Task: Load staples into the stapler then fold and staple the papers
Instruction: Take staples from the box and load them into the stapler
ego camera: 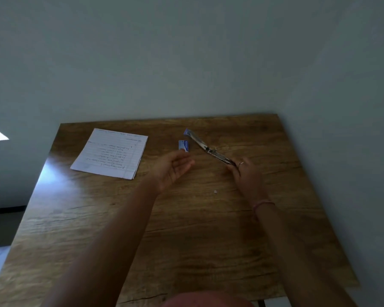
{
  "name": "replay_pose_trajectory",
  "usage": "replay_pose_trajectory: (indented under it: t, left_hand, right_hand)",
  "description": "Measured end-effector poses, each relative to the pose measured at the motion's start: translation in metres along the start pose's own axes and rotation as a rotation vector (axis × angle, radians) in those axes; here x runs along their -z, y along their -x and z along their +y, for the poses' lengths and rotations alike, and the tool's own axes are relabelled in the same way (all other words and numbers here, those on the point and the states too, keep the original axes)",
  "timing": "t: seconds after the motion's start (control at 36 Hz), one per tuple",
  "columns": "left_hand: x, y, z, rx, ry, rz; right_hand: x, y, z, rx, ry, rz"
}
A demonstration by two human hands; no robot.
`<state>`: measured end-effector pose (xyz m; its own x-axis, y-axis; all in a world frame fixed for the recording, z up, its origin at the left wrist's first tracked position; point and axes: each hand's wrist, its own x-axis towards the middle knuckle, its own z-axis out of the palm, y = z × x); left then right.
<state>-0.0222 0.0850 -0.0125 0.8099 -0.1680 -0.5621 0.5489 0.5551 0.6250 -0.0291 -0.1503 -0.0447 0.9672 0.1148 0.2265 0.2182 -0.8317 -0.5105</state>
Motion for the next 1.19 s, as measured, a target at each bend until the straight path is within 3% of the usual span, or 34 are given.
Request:
replay_pose_trajectory:
  t: [0.33, 0.42, 0.58, 0.75, 1.03, 1.19]
  left_hand:
    - [0.016, -0.03, -0.003, -0.378, -0.726, 0.383]
    - [0.02, -0.034, -0.007, -0.504, -0.979, 0.404]
    - [0.024, -0.042, -0.012, -0.634, -1.21, 0.291]
    - [0.021, -0.051, -0.012, -0.581, -1.326, 0.247]
    - [0.017, -0.052, -0.011, -0.59, -1.32, 0.255]
    - [0.019, -0.049, -0.013, -0.603, -1.328, 0.249]
  right_hand:
    - [-0.016, -0.007, 0.005, -0.137, 0.322, -0.028]
    - [-0.018, -0.006, 0.002, -0.149, 0.322, -0.01]
    - [-0.012, -0.002, 0.005, -0.187, 0.195, 0.021]
    - [-0.006, 0.001, 0.012, -0.199, 0.077, -0.016]
    - [-0.002, 0.001, 0.01, -0.235, -0.022, -0.035]
    - [-0.003, 0.004, -0.006, -0.18, -0.111, 0.073]
